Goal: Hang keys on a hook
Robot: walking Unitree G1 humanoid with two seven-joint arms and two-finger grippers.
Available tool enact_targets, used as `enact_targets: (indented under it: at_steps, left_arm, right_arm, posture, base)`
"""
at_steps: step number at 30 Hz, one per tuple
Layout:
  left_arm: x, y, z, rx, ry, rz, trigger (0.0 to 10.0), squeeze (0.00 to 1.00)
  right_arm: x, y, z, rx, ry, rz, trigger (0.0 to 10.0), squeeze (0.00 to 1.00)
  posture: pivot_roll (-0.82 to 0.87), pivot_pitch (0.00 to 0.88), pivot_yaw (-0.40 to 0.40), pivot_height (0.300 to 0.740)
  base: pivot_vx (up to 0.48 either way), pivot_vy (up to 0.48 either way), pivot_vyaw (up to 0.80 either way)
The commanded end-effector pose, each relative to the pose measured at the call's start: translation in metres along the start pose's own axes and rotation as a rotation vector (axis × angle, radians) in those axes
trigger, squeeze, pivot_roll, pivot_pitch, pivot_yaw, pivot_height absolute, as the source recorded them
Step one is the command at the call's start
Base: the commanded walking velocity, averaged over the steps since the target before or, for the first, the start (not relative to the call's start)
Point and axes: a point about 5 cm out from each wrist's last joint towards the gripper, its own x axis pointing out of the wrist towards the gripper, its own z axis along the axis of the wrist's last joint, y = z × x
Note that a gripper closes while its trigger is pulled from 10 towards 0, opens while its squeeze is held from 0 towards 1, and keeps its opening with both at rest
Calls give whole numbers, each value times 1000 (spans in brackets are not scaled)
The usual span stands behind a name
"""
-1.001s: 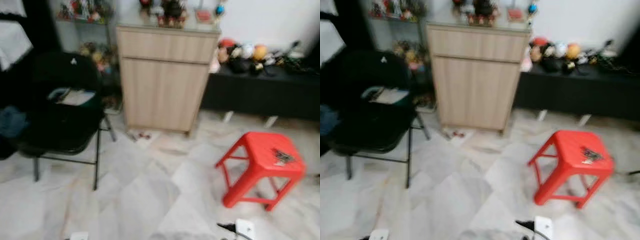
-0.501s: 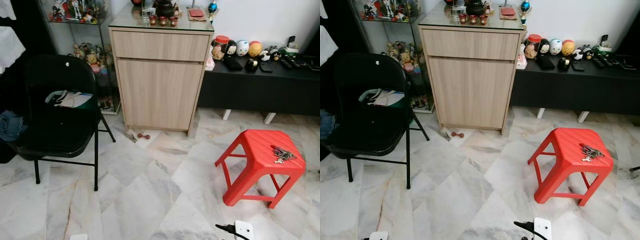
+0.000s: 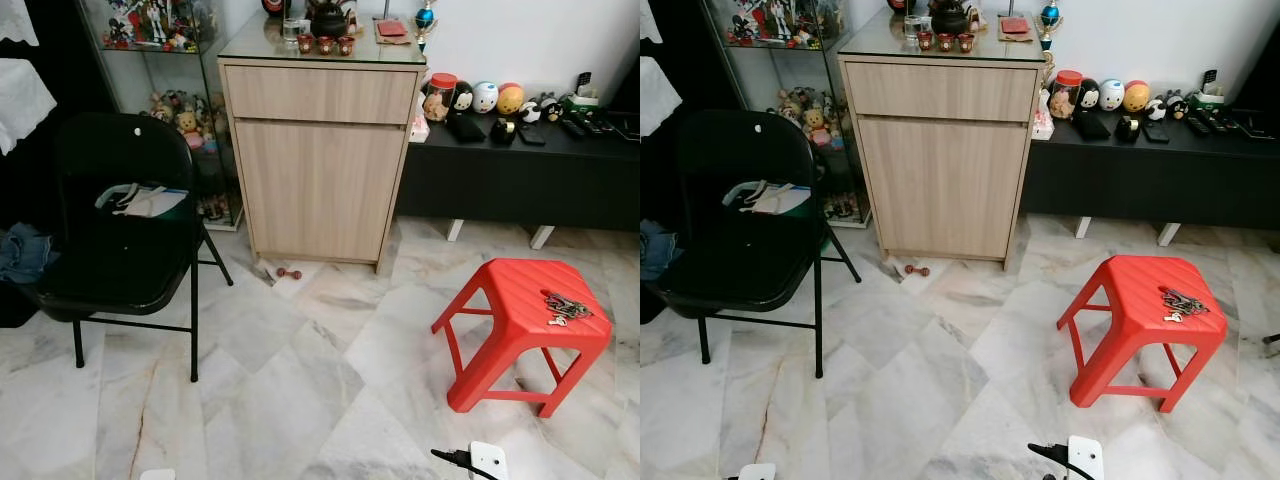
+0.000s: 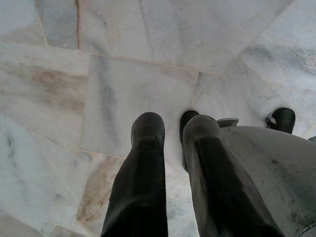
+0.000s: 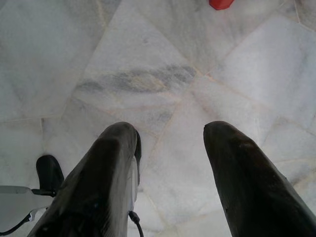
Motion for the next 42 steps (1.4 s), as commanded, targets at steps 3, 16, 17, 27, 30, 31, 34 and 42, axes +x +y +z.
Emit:
enact_targets:
  at_steps: [3, 16, 17, 27, 30, 31, 34, 42]
  left_arm:
    - [1, -28, -6, -76, 21, -53, 10000, 0]
    - [2, -25, 0, -95, 2, -48, 10000, 0]
    - [2, -25, 0, -93, 3, -47, 10000, 0]
    - [2, -24, -2, -84, 6, -41, 10000, 0]
    - [2, -23, -2, -83, 8, -40, 10000, 0]
    - [2, -23, -2, -82, 8, -40, 10000, 0]
    - [2, -23, -3, -69, 9, -40, 10000, 0]
    - [1, -23, -3, -71, 6, -40, 10000, 0]
  right_arm:
    - [2, 0, 51, 34, -105, -22, 10000, 0]
    - [2, 5, 57, 57, -134, 7, 10000, 0]
    - [2, 5, 57, 57, -134, 7, 10000, 0]
    - [3, 5, 55, 66, -123, 3, 10000, 0]
    - [3, 5, 55, 63, -123, 6, 10000, 0]
    - [3, 5, 54, 64, -123, 7, 10000, 0]
    - [3, 4, 54, 65, -122, 9, 10000, 0]
    - [3, 4, 53, 71, -118, 3, 10000, 0]
  posture:
    - [230, 0, -102, 740]
    - [188, 0, -87, 740]
    - [188, 0, -87, 740]
    - [208, 18, -89, 740]
    - [211, 24, -90, 740]
    - [211, 24, -90, 740]
    - [209, 30, -88, 740]
    - [212, 39, -93, 740]
  base:
    - [0, 0, 0]
    - [0, 0, 0]
    - [0, 0, 0]
    - [0, 0, 0]
    - [0, 0, 0]
    - [0, 0, 0]
    - [0, 0, 0]
    - [0, -322, 0]
